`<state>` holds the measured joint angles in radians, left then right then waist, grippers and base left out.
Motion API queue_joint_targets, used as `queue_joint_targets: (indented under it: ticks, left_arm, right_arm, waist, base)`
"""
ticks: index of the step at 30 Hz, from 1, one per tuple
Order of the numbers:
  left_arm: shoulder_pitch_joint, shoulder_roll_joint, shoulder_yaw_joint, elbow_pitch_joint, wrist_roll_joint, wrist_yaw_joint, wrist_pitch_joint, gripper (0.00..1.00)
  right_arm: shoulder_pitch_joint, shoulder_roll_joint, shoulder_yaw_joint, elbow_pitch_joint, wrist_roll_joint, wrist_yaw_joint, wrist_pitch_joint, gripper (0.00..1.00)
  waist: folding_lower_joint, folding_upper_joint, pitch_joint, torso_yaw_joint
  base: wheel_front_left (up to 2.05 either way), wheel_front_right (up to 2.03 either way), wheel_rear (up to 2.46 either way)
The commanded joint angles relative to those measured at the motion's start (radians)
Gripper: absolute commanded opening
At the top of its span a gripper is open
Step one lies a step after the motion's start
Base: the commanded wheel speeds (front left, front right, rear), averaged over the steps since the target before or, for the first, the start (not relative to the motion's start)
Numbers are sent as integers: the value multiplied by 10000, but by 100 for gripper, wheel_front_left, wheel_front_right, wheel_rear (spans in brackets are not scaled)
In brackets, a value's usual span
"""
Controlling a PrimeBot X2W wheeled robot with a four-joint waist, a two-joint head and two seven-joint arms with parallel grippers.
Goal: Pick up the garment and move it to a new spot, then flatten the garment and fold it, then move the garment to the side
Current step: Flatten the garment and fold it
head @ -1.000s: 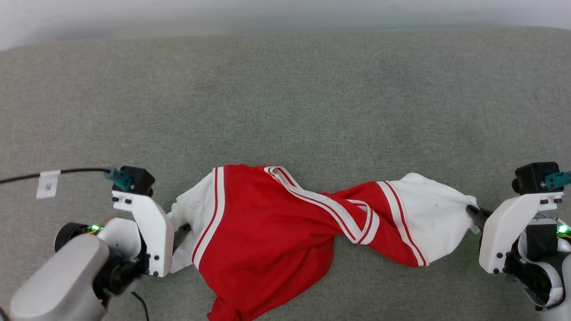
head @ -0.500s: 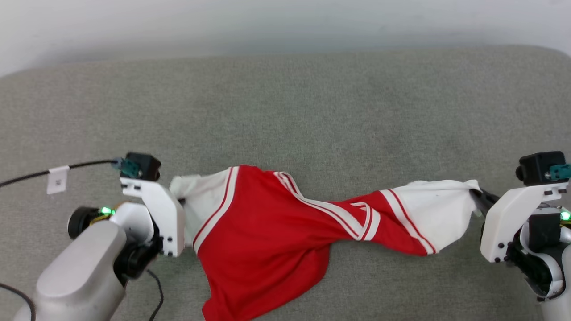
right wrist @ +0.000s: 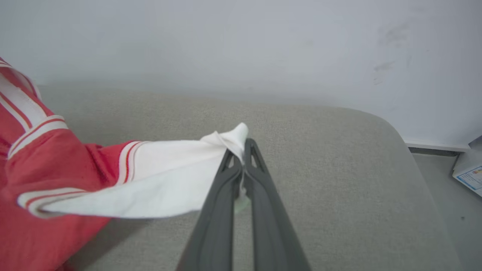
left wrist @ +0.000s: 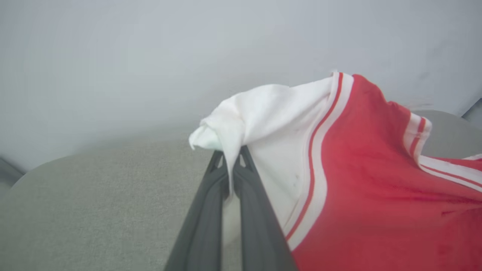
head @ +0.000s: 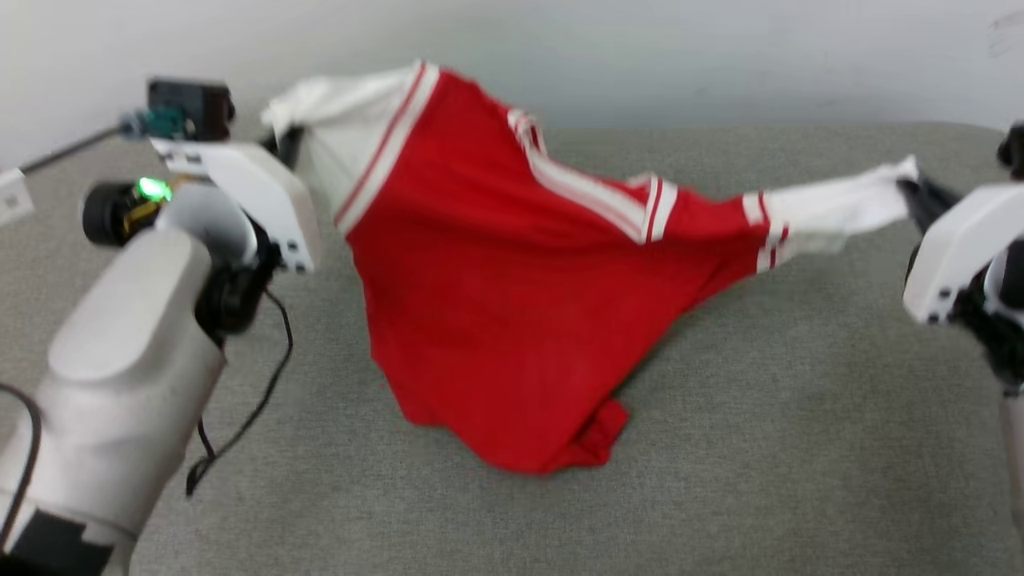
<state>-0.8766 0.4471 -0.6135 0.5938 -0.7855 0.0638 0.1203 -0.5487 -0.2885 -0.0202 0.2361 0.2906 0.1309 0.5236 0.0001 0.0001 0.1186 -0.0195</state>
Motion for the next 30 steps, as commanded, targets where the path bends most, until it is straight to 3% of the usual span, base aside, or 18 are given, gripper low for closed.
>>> queue_joint_targets:
  ticks: [1,7,15,23,30]
  left_arm:
    - [-501,-88,59,214,159,10,-249,0]
    - [-2516,-350,480,1090,337,-58,-1068,0]
    - [-5381,-218,879,1496,870,-95,-2225,0]
    - [-7263,-105,914,1508,1292,-178,-2761,0]
    - [-7726,-153,916,1791,1314,-220,-2924,0]
  right_arm:
    - [-618,-128,49,184,11,-3,-241,0]
    - [-3229,-399,396,1215,-120,-4,-1152,0]
    - [-6887,-588,797,2245,-499,-4,-2500,0]
    - [-9512,-671,1368,3151,-673,-4,-3584,0]
    - [-10553,-411,2121,4074,-568,-4,-3935,0]
  waist:
    - [-1,-1,184,-44]
    - [-1,-1,1116,-234]
    - [-1,-1,2704,-382]
    - [-1,-1,3572,-395]
    - [-1,-1,4166,-406]
  base:
    - [0,0,0]
    - [0,0,0]
    - [0,0,0]
    - [0,0,0]
    - [0,0,0]
